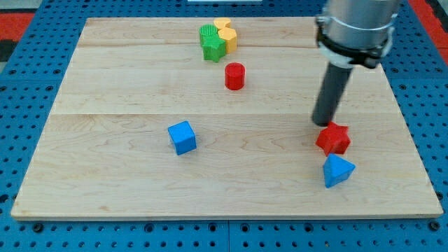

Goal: Move the blue cube to the bottom center

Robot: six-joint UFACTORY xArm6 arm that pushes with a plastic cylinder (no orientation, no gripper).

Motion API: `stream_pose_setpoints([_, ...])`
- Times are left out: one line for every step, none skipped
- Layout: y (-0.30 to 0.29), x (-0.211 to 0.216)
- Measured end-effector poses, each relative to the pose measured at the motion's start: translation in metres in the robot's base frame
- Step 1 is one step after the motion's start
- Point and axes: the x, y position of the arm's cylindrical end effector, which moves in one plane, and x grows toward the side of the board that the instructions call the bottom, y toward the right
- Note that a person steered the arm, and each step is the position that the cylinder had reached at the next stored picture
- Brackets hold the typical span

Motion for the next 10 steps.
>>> stream_pose_setpoints([0.013, 0.018])
stream_pose_setpoints([0.012, 0.041])
stream_pose_setpoints([0.004, 0.031])
stream_pose_setpoints([-0.071, 0.023])
stream_pose_setpoints([-0.118, -0.003])
stream_pose_setpoints([-0.200, -0.011])
stream_pose_setpoints([-0.241, 0.011])
stream_pose_setpoints([-0.242, 0.031])
stream_pose_setpoints([-0.288, 0.047])
stream_pose_setpoints([-0.295, 0.054])
